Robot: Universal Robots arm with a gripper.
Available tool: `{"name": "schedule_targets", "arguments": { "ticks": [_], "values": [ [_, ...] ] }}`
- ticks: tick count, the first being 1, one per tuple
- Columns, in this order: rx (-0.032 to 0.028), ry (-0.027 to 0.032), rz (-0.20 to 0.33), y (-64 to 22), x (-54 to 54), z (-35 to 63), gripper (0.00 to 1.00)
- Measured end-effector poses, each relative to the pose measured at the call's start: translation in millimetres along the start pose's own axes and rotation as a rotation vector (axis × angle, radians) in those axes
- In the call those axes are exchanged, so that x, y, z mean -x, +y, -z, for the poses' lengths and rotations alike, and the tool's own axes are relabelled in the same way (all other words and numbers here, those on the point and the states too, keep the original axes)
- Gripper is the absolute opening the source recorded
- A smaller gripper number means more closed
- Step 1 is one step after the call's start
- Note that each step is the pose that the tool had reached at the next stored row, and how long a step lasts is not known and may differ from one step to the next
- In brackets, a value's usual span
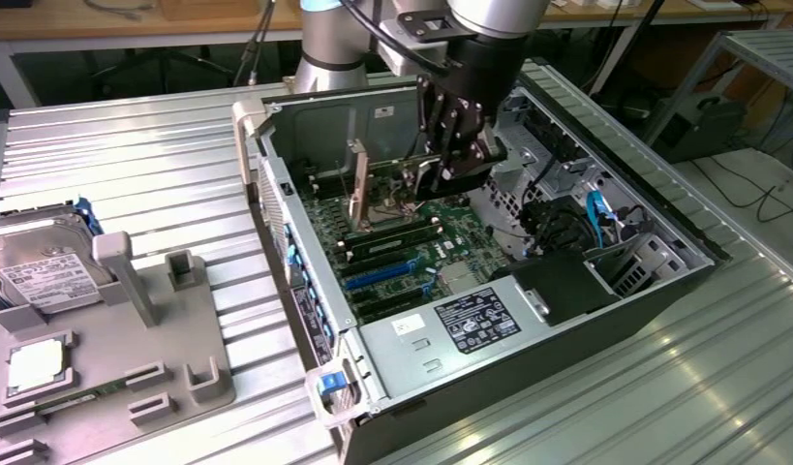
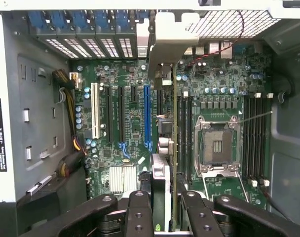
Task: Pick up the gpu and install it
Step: 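Insert the gpu into the slot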
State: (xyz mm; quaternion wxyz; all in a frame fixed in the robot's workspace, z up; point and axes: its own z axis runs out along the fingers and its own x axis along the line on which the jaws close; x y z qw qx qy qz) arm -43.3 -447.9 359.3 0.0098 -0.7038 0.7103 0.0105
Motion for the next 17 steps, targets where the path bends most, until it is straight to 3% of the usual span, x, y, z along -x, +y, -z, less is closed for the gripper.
{"name": "schedule_targets", "arguments": {
  "ticks": [17],
  "values": [
    [0.0, 0.0, 0.0, 9.3, -0.7, -21.5, 0.28]
  ]
}}
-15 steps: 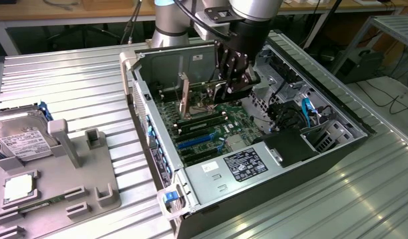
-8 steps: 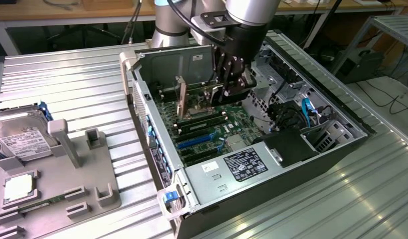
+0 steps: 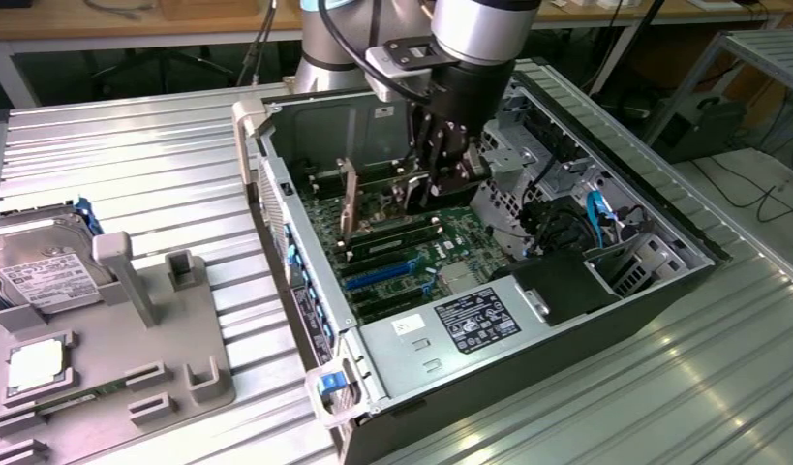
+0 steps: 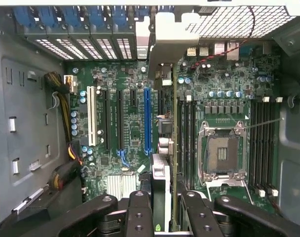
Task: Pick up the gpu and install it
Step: 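Insert the gpu into the slot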
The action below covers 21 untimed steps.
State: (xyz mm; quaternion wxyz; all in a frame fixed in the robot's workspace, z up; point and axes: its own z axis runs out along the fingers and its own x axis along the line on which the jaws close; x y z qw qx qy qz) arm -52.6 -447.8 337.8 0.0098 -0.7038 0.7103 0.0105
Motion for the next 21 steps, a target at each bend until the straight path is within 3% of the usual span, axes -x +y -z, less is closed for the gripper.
{"name": "schedule_targets", "arguments": {
  "ticks": [6, 14, 17, 21],
  "values": [
    [0.0, -0.0001, 0.0, 5.8, -0.2, -7.1, 0.28],
    [-0.0002, -0.0001, 0.0, 6.2, -0.5, -18.8, 0.28],
    [-0.0066, -0.0001, 0.0, 6.2, -0.6, -21.4, 0.28],
    [-0.0068, 0.0, 0.0, 6.4, -1.1, -24.3, 0.28]
  ]
}}
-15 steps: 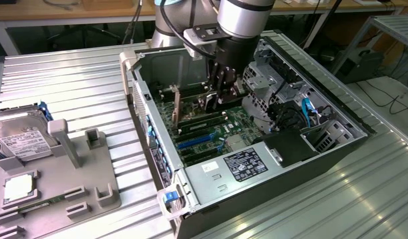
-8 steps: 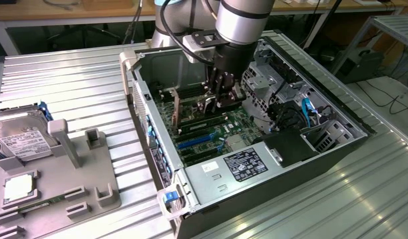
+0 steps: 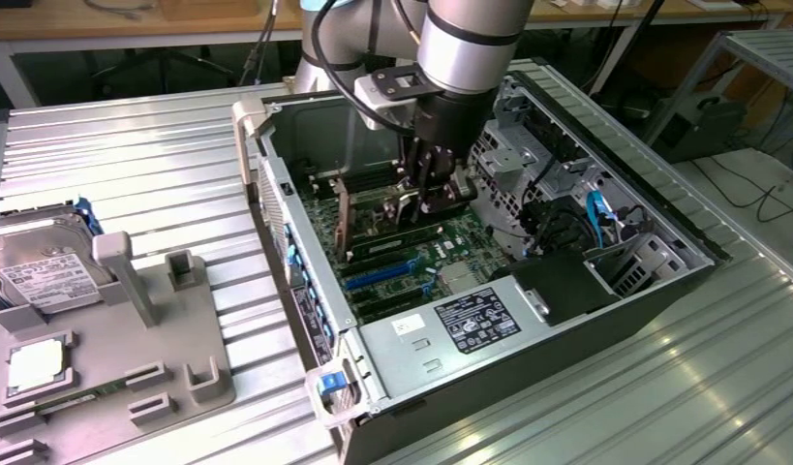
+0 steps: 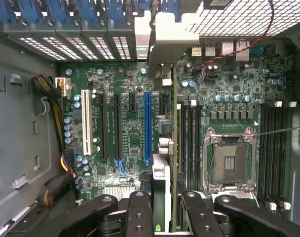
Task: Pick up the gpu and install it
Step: 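Insert the gpu into the slot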
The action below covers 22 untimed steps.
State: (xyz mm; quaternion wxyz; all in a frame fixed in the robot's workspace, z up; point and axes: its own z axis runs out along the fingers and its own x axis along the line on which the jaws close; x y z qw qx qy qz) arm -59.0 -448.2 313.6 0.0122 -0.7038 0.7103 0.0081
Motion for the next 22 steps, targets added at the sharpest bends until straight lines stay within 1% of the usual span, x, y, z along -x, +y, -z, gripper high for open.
{"name": "schedule_targets", "arguments": {
  "ticks": [10, 22],
  "values": [
    [0.0, -0.0001, 0.0, -0.1, -6.0, -2.2, 0.28],
    [0.0, -0.0001, 0.0, 2.1, -6.6, -6.9, 0.28]
  ]
}}
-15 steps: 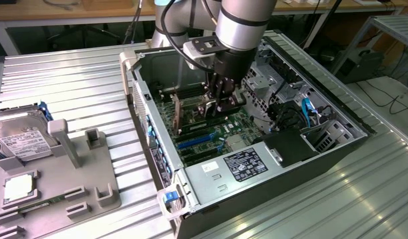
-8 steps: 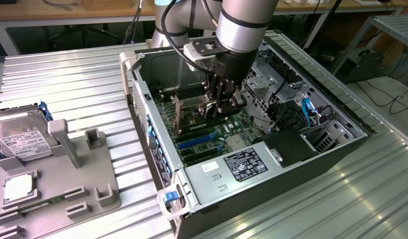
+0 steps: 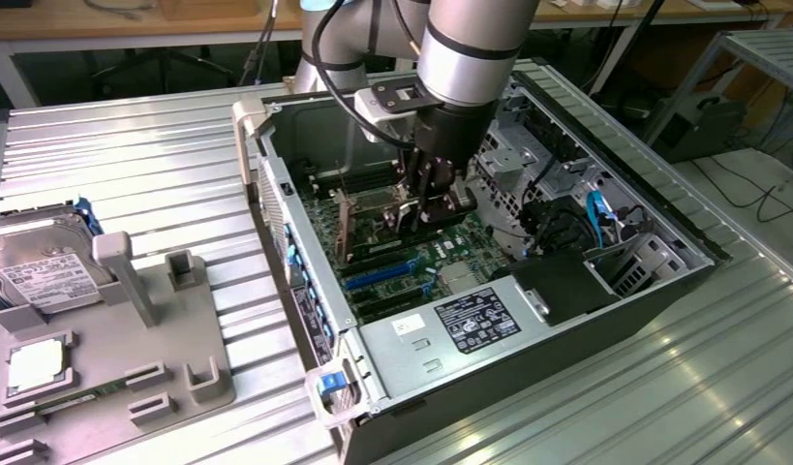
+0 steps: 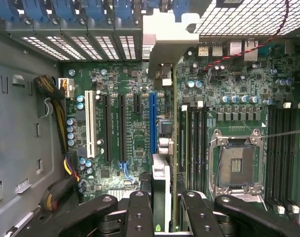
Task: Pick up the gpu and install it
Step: 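Insert the gpu into the slot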
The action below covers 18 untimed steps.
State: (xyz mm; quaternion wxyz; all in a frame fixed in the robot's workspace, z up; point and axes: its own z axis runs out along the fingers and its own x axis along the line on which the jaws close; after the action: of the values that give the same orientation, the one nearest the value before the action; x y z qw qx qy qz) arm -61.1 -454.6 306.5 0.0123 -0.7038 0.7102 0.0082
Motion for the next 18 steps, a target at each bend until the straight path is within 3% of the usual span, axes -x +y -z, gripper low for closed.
{"name": "schedule_targets", "arguments": {
  "ticks": [18],
  "values": [
    [0.0, 0.0, 0.0, 2.3, -2.2, -6.0, 0.28]
  ]
}}
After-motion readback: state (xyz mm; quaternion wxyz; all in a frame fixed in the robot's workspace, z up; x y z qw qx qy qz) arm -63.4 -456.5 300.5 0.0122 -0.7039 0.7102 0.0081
